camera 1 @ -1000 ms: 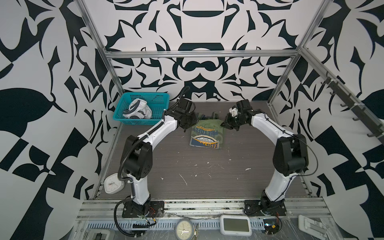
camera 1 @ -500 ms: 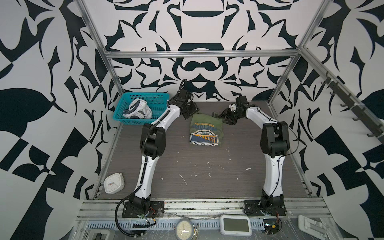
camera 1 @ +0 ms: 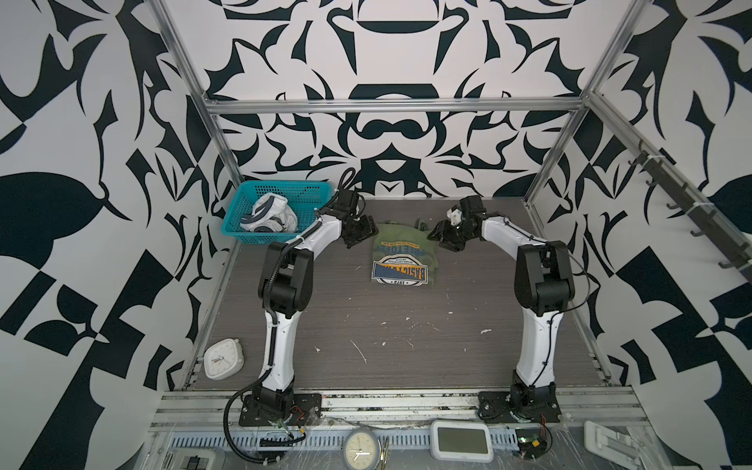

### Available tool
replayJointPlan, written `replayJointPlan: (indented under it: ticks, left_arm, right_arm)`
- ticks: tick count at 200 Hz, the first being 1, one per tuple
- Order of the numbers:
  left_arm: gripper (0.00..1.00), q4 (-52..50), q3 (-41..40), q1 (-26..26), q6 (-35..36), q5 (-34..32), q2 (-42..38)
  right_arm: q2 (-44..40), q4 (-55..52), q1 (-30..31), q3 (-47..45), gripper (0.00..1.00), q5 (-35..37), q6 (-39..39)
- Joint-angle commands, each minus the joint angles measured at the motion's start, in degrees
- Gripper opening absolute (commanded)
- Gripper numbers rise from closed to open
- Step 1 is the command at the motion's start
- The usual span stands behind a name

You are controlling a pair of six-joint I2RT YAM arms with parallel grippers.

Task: Fold and stack tank tops
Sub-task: Fold the tank top at the top-center of the table.

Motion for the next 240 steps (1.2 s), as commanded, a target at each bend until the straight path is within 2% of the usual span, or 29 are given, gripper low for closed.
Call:
replayJointPlan:
  ticks: [1, 24, 43, 57, 81, 104, 114, 133, 149, 191, 240]
  left_arm:
    - [0.69, 2.7, 2.0, -0.4, 1.6, 2.6, 2.5]
    - [0.64, 2.7, 4.5, -0.7, 1.6, 3.9, 4.6]
    - [0.59, 2.2, 6.9, -1.0, 1.5, 4.4, 6.3]
    - [0.53, 1.6, 8.6, -1.0, 1.3, 4.7, 7.6]
    - [0.43, 1.7, 10.2, -1.3, 1.0, 5.0, 8.7]
    - [0.32, 1.9, 11.4, -1.5, 0.5, 5.0, 9.1]
    - [0.24, 1.9, 12.2, -1.5, 0.1, 5.1, 9.4]
    - [0.09, 2.0, 13.1, -1.5, -0.7, 5.0, 9.2]
    - [0.00, 3.6, 12.2, -1.5, -1.9, 4.5, 7.7]
    - [0.00, 8.3, 10.7, -1.1, -5.5, 2.1, 4.4]
    - [0.00, 4.7, 20.3, -0.2, -6.8, 2.6, 11.6]
  right_arm:
    - [0.7, 0.4, 1.1, 4.0, 0.57, 1.8, -1.7]
    - [2.5, -0.1, 1.2, 5.8, 0.50, 1.9, -1.7]
    - [3.0, -0.1, 1.1, 6.6, 0.37, 1.5, -1.7]
    - [2.9, -0.2, 1.1, 6.8, 0.27, 1.8, -1.8]
    - [2.4, -0.7, 1.2, 7.2, 0.18, 2.9, -2.3]
    - [2.7, -1.5, 1.4, 8.6, 0.05, 3.0, -2.5]
    - [3.0, -2.1, 1.3, 9.5, 0.00, 2.9, -2.5]
    - [2.4, -2.7, 1.4, 10.3, 0.00, 2.6, -2.4]
    - [1.2, -2.7, 1.4, 10.8, 0.00, 2.5, -2.2]
    - [1.1, -4.6, 1.2, 15.8, 0.00, 1.7, -2.1]
    - [7.4, -5.4, -0.3, 22.8, 0.00, 0.7, -0.6]
